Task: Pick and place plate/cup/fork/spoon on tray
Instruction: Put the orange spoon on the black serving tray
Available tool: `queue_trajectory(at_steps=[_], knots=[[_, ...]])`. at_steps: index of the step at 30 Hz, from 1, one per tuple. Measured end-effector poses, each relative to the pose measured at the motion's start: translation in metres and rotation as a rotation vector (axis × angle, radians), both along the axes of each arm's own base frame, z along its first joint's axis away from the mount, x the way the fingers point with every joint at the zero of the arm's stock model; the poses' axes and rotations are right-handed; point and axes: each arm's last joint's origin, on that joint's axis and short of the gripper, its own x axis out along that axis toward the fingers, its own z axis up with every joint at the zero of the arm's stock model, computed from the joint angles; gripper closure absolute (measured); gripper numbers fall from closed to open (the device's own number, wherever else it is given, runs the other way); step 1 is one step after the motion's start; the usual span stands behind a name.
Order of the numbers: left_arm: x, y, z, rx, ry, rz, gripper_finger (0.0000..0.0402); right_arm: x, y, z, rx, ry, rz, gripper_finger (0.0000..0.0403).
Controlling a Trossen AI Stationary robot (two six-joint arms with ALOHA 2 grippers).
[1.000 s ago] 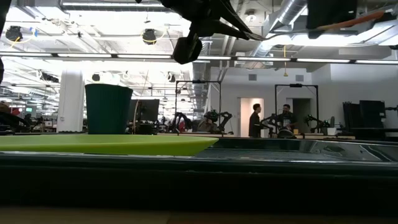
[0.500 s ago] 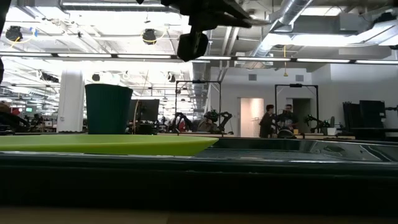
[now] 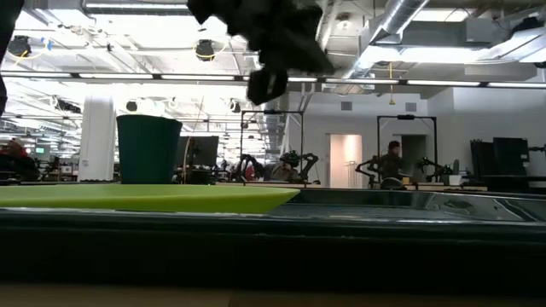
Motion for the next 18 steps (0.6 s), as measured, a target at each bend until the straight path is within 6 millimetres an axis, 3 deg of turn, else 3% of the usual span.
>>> queue_trajectory(at_steps=[11, 18], knots=[[0.052, 0.008, -0.009, 0.198, 0.129, -0.32, 0.0401, 0.001, 0.002, -0.006, -0.016, 0.012, -0.008, 0.0185], [0.077, 0.007, -0.031, 0.246, 0.212, -0.5, 0.0401, 0.002, 0.004, -0.008, -0.01, 0.012, -0.025, 0.0186]])
